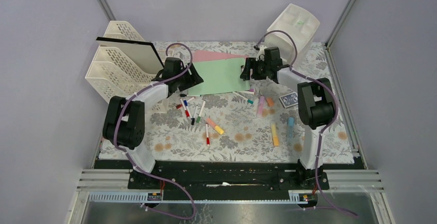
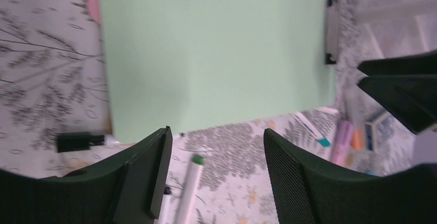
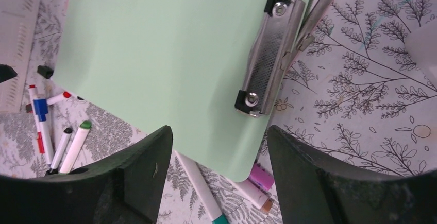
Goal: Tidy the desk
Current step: Pick up the folder from the center of the board.
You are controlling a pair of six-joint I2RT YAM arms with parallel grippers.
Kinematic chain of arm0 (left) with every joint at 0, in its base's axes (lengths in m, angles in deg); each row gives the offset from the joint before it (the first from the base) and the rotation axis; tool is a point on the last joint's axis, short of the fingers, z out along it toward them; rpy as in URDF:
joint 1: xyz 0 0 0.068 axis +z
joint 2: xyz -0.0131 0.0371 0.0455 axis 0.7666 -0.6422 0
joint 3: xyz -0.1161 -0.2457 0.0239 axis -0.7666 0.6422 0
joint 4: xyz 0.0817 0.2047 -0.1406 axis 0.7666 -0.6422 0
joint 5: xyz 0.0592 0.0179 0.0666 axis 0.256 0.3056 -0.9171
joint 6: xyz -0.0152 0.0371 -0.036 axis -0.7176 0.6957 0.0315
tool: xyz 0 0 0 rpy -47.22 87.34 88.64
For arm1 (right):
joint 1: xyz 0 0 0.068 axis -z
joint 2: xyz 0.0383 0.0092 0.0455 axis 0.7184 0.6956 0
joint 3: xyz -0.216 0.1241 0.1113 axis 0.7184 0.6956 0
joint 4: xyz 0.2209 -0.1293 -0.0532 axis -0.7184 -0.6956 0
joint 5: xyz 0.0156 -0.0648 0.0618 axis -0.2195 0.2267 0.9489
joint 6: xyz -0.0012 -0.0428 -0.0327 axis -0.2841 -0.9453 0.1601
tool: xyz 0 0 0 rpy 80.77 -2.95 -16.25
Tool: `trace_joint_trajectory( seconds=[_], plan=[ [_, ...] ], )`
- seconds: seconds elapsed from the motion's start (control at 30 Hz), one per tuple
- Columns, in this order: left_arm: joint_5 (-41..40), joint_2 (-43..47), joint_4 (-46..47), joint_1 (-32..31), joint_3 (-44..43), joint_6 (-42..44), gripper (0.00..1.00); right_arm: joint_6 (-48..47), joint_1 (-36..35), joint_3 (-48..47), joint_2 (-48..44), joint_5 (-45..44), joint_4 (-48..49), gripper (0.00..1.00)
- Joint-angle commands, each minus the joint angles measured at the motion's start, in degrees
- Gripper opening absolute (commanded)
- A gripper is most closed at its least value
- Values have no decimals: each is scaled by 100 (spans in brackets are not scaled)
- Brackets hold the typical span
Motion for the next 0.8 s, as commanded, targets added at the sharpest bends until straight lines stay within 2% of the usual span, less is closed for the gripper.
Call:
trace_joint_trajectory(
  seconds=[0.0, 0.37, 0.77],
  plan=[
    [-718, -316, 71, 43, -354, 383, 71, -53, -50, -349, 226, -294, -320, 75],
    [-1489, -988, -375, 49, -905, 774, 72, 87, -43, -280, 528, -82, -315, 78],
    [-1300, -1529, -665, 74, -1145, 851, 72, 332, -55, -74, 547, 195, -71, 78]
  ],
)
